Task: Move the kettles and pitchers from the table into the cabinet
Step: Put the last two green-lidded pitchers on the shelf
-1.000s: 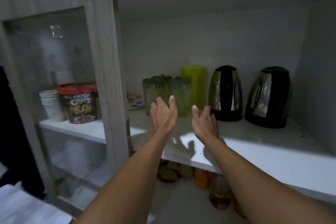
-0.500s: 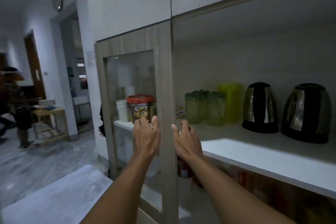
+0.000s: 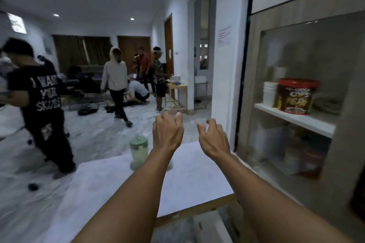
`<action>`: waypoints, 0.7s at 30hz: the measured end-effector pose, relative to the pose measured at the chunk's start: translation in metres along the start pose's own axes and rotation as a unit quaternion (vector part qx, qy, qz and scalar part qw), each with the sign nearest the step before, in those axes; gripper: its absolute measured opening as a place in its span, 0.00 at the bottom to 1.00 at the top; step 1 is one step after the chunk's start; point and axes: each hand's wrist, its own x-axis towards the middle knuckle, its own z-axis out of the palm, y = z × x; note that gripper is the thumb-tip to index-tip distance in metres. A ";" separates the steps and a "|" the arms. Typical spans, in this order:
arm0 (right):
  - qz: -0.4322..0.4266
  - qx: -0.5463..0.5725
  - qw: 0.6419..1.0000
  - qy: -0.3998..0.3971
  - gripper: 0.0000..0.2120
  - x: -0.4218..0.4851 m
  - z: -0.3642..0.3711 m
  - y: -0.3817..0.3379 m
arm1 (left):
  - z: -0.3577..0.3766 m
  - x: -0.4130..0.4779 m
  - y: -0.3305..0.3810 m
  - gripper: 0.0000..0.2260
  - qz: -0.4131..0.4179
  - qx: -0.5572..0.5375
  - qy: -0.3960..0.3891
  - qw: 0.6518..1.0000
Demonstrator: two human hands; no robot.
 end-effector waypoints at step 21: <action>0.132 -0.031 0.975 -0.174 0.27 0.098 0.272 0.018 | 0.057 0.115 -0.251 0.23 -0.215 0.063 -0.097 0.970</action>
